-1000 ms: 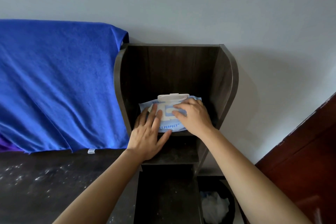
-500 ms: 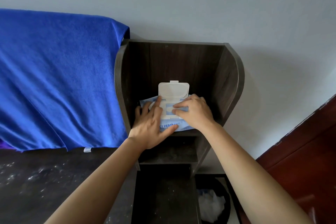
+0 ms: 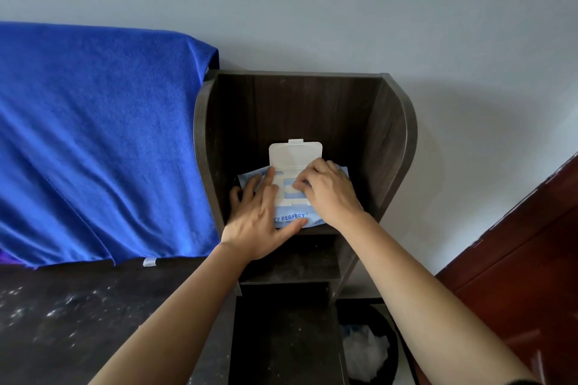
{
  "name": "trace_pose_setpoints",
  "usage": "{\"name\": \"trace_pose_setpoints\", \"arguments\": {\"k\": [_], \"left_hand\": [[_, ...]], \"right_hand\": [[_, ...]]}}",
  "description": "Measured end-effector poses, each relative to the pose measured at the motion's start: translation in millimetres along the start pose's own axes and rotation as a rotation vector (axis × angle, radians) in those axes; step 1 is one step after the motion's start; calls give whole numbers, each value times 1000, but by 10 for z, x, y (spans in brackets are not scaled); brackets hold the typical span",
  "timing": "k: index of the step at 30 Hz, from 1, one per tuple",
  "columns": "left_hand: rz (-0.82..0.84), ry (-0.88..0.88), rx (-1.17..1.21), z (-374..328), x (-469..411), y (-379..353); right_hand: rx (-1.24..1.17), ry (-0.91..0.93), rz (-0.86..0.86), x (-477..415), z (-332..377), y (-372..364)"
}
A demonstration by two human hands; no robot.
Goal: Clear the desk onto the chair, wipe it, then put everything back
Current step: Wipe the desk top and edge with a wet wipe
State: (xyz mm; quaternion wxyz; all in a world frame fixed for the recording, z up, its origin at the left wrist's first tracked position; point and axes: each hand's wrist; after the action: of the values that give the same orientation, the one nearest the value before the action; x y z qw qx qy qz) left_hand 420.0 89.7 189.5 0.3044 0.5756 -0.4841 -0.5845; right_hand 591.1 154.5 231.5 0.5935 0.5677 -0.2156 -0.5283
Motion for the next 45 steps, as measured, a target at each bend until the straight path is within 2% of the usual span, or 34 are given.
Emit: {"name": "trace_pose_setpoints", "arguments": {"k": [5,13,16,19,21,27,33,41,45], "left_hand": [[-11,4,7,-6,-4,-4],[-1,34,28,-22,-11,19],[13,40,13,-19,-20,19],[19,41,2,-19,-29,15],[28,42,-3,-21,-35,14],[36,38,1,-17,-40,28],[63,45,-1,-11,-44,27],[74,50,8,-9,-43,28],[58,43,12,-19,-34,36]], "right_hand": [[-20,68,-118,88,4,-11],[-537,-121,-282,148,18,87],[-591,-187,-224,125,5,97],[-582,-220,-89,88,-14,98],[-536,-208,-1,32,-5,153],[-550,-117,58,-101,185,507],[-668,-57,-173,-140,344,844],[-707,-89,-250,-151,413,1029],[-808,-64,-402,-280,499,1293]]}}
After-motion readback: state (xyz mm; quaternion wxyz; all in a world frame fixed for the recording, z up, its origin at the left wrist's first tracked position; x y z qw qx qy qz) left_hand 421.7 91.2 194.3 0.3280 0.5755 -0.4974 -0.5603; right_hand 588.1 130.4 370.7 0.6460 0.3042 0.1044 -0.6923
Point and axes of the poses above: each hand's wrist, its own x-axis away from the middle knuckle, its own y-axis out of the back of the hand, z = x × y, and after that the axes turned 2 degrees about -y, right-handed
